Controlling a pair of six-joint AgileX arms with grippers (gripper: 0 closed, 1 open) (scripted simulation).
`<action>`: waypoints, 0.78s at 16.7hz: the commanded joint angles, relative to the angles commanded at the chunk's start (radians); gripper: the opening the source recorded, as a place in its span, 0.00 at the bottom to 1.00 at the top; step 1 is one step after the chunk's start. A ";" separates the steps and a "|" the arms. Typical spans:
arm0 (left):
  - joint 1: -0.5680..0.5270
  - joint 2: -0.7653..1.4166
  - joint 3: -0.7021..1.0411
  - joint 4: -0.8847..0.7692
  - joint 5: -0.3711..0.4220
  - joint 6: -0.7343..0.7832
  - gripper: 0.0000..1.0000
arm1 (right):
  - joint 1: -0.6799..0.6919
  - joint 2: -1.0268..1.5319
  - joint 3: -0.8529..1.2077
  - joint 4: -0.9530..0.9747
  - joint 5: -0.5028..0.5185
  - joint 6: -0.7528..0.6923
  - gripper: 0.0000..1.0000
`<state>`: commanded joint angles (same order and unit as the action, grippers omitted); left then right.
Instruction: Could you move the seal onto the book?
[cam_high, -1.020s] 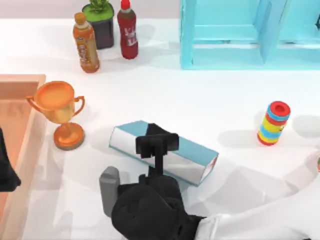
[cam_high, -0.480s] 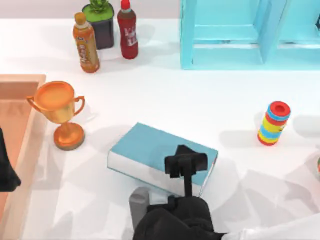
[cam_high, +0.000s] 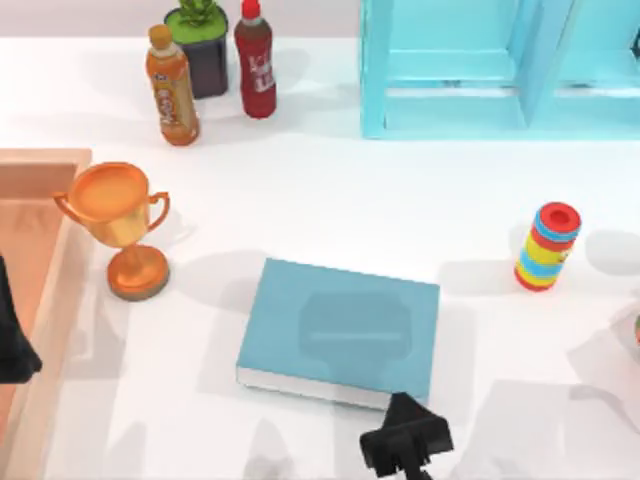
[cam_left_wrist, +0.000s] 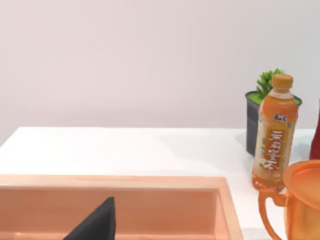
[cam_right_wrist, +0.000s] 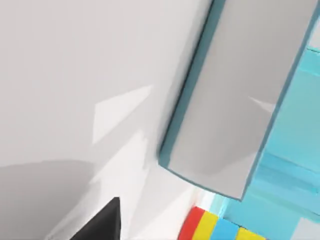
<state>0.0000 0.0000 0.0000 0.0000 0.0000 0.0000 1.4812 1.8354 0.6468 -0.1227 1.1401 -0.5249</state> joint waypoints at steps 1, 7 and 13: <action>0.000 0.000 0.000 0.000 0.000 0.000 1.00 | 0.039 0.003 0.016 -0.054 0.014 0.043 1.00; 0.000 0.000 0.000 0.000 0.000 0.000 1.00 | 0.199 0.040 0.215 -0.295 0.106 0.276 1.00; 0.000 0.000 0.000 0.000 0.000 0.000 1.00 | 0.171 0.096 0.375 -0.373 0.164 0.393 1.00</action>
<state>0.0000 0.0000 0.0000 0.0000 0.0000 0.0000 1.6524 1.9312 1.0222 -0.4959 1.3042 -0.1318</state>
